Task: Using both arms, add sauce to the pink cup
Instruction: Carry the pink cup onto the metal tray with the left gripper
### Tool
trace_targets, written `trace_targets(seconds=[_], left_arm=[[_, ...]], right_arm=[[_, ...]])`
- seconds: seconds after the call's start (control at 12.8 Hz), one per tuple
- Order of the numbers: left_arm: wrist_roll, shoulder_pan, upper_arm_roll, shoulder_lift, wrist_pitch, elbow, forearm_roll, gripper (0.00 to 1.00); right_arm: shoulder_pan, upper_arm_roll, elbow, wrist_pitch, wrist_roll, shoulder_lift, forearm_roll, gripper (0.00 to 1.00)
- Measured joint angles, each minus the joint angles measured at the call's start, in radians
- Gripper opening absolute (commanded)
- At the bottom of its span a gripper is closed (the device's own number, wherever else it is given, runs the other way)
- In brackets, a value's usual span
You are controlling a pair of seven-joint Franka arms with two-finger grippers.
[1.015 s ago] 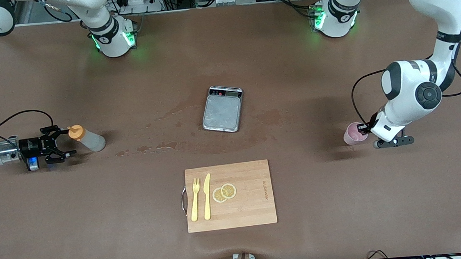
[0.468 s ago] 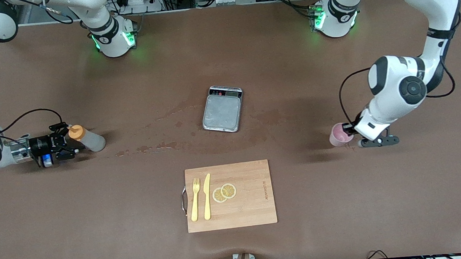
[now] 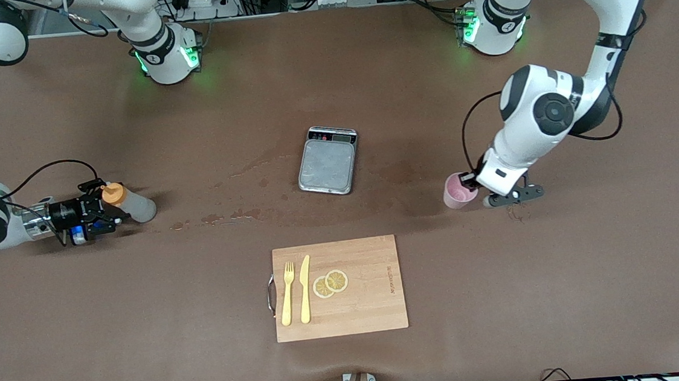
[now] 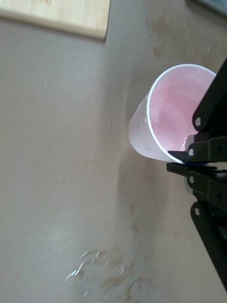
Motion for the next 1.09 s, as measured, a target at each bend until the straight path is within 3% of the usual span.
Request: trace_targets(seconds=[0.16, 0.23, 0.39, 0.7, 0.86, 1.09], left_arm=[[-0.085, -0.004, -0.05, 0.0, 0.0, 0.004, 0.0, 0.0], [-0.129, -0.011, -0.069, 0.0, 0.0, 0.007, 0.0, 0.0], [-0.233, -0.065, -0.086, 0.0, 0.0, 0.024, 0.0, 0.0], [-0.461, -0.241, -0.091, 0.004, 0.0, 0.075, 0.0, 0.0], [-0.522, -0.297, -0.09, 0.021, -0.001, 0.102, 0.007, 0.0], [-0.661, -0.361, -0.088, 0.074, -0.002, 0.138, 0.081, 0.0]], right_arm=[[0.0, 0.0, -0.001, -0.004, 0.0, 0.007, 0.002, 1.0], [0.0, 0.0, -0.001, -0.011, 0.0, 0.011, 0.003, 0.86], [0.0, 0.003, -0.002, -0.019, 0.0, 0.017, 0.005, 0.73], [0.001, 0.004, -0.002, -0.02, 0.0, 0.02, 0.007, 0.57], [0.0, 0.004, -0.001, -0.021, 0.0, 0.02, 0.007, 0.53], [0.0, 0.004, -0.001, -0.021, 0.0, 0.02, 0.007, 0.39]])
